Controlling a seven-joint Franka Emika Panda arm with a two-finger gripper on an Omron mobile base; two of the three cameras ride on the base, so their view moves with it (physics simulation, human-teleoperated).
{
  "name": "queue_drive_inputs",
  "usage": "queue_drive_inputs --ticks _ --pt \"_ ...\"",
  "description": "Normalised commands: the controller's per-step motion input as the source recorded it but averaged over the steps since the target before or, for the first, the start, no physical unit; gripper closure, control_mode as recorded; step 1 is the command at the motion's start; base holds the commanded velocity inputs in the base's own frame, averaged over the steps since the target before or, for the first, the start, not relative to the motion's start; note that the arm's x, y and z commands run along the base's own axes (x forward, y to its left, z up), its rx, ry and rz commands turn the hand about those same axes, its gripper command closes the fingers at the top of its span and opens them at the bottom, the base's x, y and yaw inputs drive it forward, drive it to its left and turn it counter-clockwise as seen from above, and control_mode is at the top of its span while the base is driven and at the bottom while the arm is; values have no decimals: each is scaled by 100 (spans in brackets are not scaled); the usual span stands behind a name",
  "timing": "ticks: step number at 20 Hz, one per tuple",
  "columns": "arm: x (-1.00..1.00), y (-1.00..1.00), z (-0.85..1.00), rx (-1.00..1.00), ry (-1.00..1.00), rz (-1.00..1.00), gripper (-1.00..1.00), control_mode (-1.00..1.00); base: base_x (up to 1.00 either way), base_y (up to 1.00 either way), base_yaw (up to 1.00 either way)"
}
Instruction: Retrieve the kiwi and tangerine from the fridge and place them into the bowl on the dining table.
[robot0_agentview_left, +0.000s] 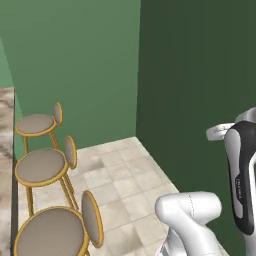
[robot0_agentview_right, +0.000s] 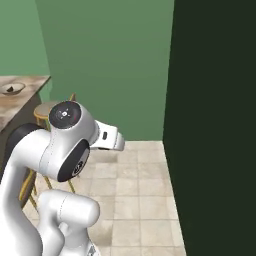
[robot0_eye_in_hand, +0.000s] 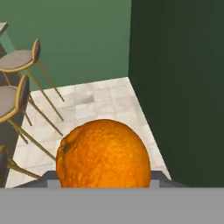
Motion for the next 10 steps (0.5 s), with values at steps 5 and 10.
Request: queue_drive_inputs --ticks 5,10 --pt "0 0 0 0 0 0 100 100 100 -19 34" --pt "0 0 0 0 0 0 100 100 100 -24 40"
